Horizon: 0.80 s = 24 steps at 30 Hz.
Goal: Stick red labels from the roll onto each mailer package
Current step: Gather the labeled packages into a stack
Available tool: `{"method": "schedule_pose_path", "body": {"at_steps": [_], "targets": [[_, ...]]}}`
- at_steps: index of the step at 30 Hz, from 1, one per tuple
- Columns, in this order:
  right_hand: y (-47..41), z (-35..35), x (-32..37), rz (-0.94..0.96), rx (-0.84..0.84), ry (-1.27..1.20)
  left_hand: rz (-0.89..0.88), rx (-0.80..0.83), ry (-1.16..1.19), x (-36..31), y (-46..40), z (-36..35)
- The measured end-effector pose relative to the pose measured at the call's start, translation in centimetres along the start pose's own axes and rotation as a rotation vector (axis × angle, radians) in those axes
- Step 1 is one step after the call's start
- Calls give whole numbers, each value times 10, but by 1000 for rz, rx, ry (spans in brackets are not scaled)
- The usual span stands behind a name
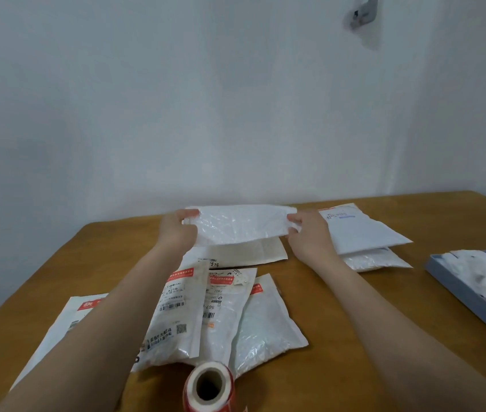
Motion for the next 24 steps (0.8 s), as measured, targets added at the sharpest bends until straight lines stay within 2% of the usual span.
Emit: {"method": "schedule_pose_path", "body": {"at_steps": [2, 5, 11, 15, 24], "targets": [[0, -16, 1, -30, 157, 110, 50, 64, -96, 9, -6, -7], [-4, -33, -1, -13, 245, 227, 81, 99, -183, 16, -13, -16], [-9, -45, -2, -19, 220, 363, 41, 127, -306, 18, -18, -24], [-8, -49, 0, 76, 178, 455, 30, 132, -323, 17, -15, -24], [9, -28, 5, 126, 128, 392, 30, 106, -271, 1, 4, -5]]}}
Point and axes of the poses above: each hand's wrist, its own y-axis away from the middle knuckle, its own z-axis out of the back of the hand, x = y × z, the point moved 5 cm from there along -y, towards the middle knuckle, and after that the axes turned 9 degrees about y, right-handed, at the moved point
